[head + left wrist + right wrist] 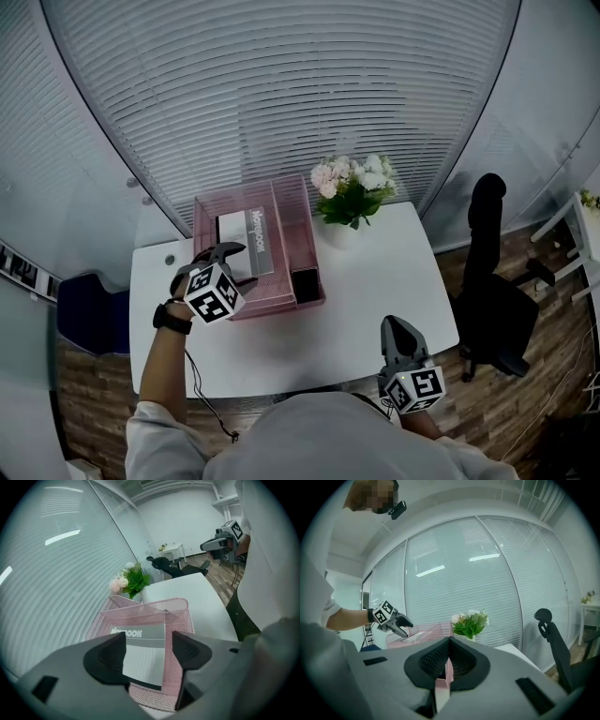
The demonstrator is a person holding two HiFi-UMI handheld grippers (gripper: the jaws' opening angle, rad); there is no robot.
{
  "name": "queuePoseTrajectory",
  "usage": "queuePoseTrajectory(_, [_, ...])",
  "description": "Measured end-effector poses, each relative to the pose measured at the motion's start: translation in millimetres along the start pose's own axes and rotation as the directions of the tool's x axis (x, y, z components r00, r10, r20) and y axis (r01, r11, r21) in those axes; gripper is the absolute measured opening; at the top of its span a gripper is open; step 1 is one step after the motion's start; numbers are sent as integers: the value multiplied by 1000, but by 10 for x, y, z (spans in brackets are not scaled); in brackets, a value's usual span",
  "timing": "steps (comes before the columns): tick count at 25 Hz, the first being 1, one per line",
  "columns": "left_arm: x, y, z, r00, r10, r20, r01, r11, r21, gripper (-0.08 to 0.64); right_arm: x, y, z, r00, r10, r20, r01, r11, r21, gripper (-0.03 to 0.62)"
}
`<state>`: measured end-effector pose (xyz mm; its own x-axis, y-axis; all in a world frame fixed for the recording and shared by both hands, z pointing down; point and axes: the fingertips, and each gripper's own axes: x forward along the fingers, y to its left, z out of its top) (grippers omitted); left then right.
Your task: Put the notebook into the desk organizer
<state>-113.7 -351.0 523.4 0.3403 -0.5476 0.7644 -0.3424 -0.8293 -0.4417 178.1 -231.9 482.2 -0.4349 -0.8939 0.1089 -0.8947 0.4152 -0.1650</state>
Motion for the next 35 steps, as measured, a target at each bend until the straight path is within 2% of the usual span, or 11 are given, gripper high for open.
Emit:
queuePoseTrajectory(3, [-292,39,84,992,92,86,-85,993,-78,261,39,77,38,1000,25,5,-25,1000,-6,14])
queuePoseTrajectory(7, [-761,30,127,959,210,190,-167,962,-217,174,107,188,85,998,58,11,-58,998,-21,14])
queuePoseTrajectory(11, [-1240,-53,111,908,327,262,-227,909,-349,127,150,311,113,996,93,11,-93,995,-32,14])
queuePoseTrajectory(15, [-1596,-219,49,858,422,293,-257,847,-466,71,186,415,152,993,119,12,-118,992,-44,14])
queuePoseTrajectory(18, [-1777,-354,-72,819,494,292,-279,787,-551,47,223,507,147,991,135,7,-135,989,-53,14])
queuePoseTrajectory(22, [-1970,-533,-308,759,592,271,-278,671,-687,9,260,631,160,988,152,9,-152,986,-63,14])
queuePoseTrajectory(28, [-2154,-766,-651,715,660,231,-230,534,-813,9,312,801,192,984,176,8,-175,981,-79,13])
queuePoseTrajectory(32, [-2252,-857,-804,685,698,210,-208,464,-861,9,326,913,197,982,186,4,-185,978,-90,13])
queuePoseTrajectory(35, [-2274,-923,-881,668,715,204,-186,426,-885,8,340,991,171,981,195,-4,-195,975,-103,12])
